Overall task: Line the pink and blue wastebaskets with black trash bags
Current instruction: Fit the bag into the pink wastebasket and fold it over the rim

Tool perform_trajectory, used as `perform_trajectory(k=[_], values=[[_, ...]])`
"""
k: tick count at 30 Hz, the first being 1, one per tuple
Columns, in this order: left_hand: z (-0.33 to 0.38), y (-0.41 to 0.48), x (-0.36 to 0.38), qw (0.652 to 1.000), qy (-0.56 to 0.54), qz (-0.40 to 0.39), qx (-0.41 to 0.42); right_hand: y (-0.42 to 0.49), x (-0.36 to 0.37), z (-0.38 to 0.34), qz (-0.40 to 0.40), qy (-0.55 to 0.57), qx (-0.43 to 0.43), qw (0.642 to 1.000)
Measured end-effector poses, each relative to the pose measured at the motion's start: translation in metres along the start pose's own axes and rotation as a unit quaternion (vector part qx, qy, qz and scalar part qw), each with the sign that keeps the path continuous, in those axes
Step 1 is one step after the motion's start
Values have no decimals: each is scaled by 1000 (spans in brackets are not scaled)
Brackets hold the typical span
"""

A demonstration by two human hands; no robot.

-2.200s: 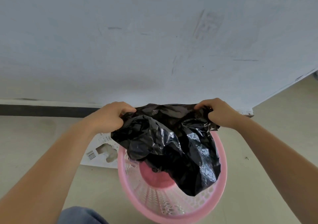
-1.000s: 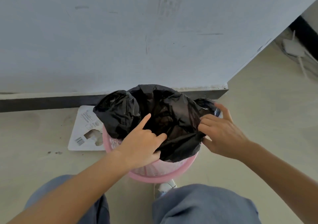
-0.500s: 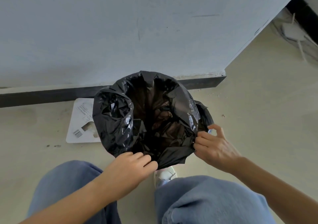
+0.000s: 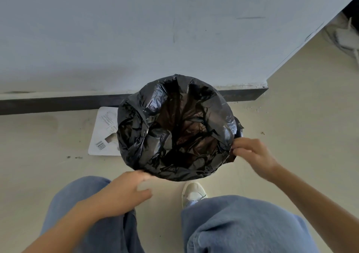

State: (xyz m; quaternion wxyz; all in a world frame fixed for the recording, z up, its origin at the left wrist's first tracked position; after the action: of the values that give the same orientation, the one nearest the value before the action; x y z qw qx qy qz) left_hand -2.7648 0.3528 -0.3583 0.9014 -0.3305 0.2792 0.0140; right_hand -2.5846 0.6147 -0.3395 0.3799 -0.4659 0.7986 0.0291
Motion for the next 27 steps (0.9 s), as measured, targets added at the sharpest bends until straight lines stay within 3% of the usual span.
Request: perform_trajectory(k=[2,5,9,13,16,18,19,21,22,23,24,25,27], values=[[-4,-1,-11,990,-140,7,-34,8,-10,-5,43,56,60,996],[-12,-2,-32,950,-271,110,-111,22,-6,-16,81,58,96,990],[-10,-2,-48,889,-236,346,-186,46,7,-32,115,-39,91,988],[-1,13,-48,841,-341,400,-128,62,21,-36,124,-97,106,982],[1,19,-40,800,-334,488,-101,64,26,-30,130,-130,105,977],[-7,23,-28,716,-447,519,-131,65,25,-26,135,-141,110,975],[-13,28,-22,647,-556,500,-150,66,24,-25,136,-149,111,973],[-18,44,-16,495,-760,391,-157,67,25,-28,138,-167,105,971],[-16,52,-18,450,-819,328,-137,68,26,-30,139,-173,100,970],[-14,58,-21,434,-846,285,-124,68,28,-31,139,-179,94,969],[-12,61,-23,440,-850,264,-123,69,29,-33,139,-184,89,969],[-13,66,-23,459,-837,263,-138,69,30,-33,139,-188,87,968],[-20,71,-19,533,-781,257,-201,68,30,-32,138,-194,85,967]])
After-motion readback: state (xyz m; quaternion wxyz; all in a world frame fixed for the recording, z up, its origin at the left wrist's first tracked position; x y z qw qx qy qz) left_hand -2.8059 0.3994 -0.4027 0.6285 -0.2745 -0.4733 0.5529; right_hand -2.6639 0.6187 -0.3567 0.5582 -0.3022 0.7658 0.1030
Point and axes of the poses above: each hand's wrist, its own y-axis towards the middle knuckle, its own x-axis out of the palm, z = x × y, the point moved 4 cm from there along y, towards the middle knuckle, and after that the axes turned 1 degree about z, right-handed, at the moved point
